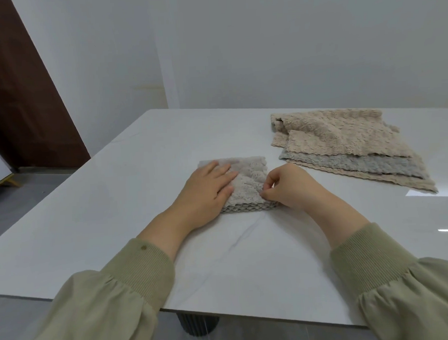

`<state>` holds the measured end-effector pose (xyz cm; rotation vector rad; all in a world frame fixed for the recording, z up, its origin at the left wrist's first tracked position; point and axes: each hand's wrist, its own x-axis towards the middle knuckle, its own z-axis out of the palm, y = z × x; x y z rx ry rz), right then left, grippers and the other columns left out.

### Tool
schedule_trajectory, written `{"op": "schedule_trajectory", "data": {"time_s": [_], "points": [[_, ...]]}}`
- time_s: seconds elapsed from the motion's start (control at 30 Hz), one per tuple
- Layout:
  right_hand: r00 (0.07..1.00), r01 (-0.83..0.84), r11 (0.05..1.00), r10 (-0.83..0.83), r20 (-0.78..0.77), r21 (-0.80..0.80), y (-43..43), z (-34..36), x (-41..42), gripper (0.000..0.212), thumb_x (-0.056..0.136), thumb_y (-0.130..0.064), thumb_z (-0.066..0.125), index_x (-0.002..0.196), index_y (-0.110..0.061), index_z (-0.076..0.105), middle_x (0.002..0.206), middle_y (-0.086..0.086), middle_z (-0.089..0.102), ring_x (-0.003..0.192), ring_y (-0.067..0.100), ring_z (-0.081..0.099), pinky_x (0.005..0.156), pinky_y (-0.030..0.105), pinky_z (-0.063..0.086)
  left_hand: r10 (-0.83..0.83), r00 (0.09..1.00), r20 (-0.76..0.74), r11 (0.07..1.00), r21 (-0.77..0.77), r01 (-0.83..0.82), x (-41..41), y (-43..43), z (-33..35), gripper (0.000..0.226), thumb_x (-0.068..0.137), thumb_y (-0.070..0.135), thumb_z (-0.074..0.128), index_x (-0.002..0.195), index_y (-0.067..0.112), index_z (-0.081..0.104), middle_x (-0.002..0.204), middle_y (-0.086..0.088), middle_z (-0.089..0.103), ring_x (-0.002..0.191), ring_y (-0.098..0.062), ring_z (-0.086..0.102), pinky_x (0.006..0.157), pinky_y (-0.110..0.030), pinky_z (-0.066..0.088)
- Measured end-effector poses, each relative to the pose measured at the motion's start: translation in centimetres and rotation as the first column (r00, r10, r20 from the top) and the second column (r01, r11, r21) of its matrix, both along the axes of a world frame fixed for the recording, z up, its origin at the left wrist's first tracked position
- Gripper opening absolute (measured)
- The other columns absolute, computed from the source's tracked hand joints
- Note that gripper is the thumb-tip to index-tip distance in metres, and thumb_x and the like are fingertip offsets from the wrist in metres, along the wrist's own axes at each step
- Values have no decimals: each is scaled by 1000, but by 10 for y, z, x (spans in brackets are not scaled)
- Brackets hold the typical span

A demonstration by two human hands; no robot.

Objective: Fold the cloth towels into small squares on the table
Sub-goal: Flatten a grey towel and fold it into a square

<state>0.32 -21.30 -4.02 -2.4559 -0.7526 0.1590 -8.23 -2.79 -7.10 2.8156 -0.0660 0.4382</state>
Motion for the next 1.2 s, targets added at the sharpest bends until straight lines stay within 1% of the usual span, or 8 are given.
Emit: {"op": "schedule_trajectory", "data": {"time_s": [0.07, 0.27, 0.67, 0.8, 0.93, 1.03, 1.1, 1.2], "points": [[999, 36, 995, -33, -33, 90, -1, 0, 4, 22, 81, -24, 69, 62, -14, 63, 52, -3, 53, 49, 8, 45, 50, 23, 33, 19, 988, -151, 1000, 4, -19, 3, 4, -6, 46, 102, 36, 26, 147, 30, 25, 157, 9, 17, 146, -12, 4, 118, -41, 9], [977, 213, 936, -197, -84, 280, 5, -9, 18, 44, 90, -41, 57, 57, -17, 42, 49, -1, 42, 48, 15, 40, 49, 28, 28, 23, 984, -175, 999, -21, -27, 2, 3, -7, 47, 102, 38, 25, 148, 33, 21, 157, 13, 12, 146, -9, -1, 118, -46, 9], [989, 135, 853, -82, -126, 504, 15, -17, 29, 25, 83, -24, 70, 68, -8, 60, 57, 3, 55, 47, 13, 46, 58, 28, 43, 7, 983, -182, 999, -47, -15, 2, 5, -8, 50, 100, 44, 26, 148, 34, 20, 157, 13, 11, 145, -8, -2, 117, -48, 11], [988, 151, 878, -139, -60, 455, 18, -19, 32, 29, 88, -25, 65, 70, -2, 60, 59, 5, 55, 51, 15, 48, 54, 25, 39, 18, 978, -208, 998, -47, -28, 1, 3, -5, 51, 99, 44, 30, 148, 36, 19, 157, 15, 9, 145, -6, -2, 117, -48, 10], [976, 159, 972, -181, 124, 172, 22, -23, 35, 40, 91, -32, 57, 57, -13, 50, 60, 3, 54, 71, 26, 54, 65, 32, 44, 31, 974, -223, 999, -26, -38, -1, 1, -3, 52, 99, 45, 31, 148, 36, 19, 158, 15, 8, 145, -6, -3, 117, -49, 9], [982, 177, 960, -187, 28, 217, 15, -18, 34, 50, 92, -39, 55, 54, -8, 47, 56, 5, 49, 64, 24, 48, 60, 30, 35, 36, 974, -223, 999, -20, -41, -1, 2, -3, 52, 99, 45, 31, 148, 36, 19, 158, 15, 7, 145, -6, -3, 117, -49, 9], [983, 176, 936, -153, -98, 306, 6, -9, 30, 56, 91, -45, 55, 67, 6, 56, 59, 8, 47, 59, 18, 43, 54, 28, 28, 37, 975, -218, 999, -15, -42, -1, 1, -3, 52, 99, 45, 31, 148, 35, 19, 158, 15, 8, 145, -6, -3, 117, -49, 8], [980, 116, 976, -82, -182, 186, -7, 2, 22, 51, 85, -53, 60, 64, -6, 58, 50, -2, 38, 42, 10, 32, 45, 24, 23, 51, 974, -220, 999, 15, -49, 0, 1, -3, 52, 99, 45, 30, 148, 36, 18, 158, 13, 5, 145, -7, -4, 117, -48, 5]]}}
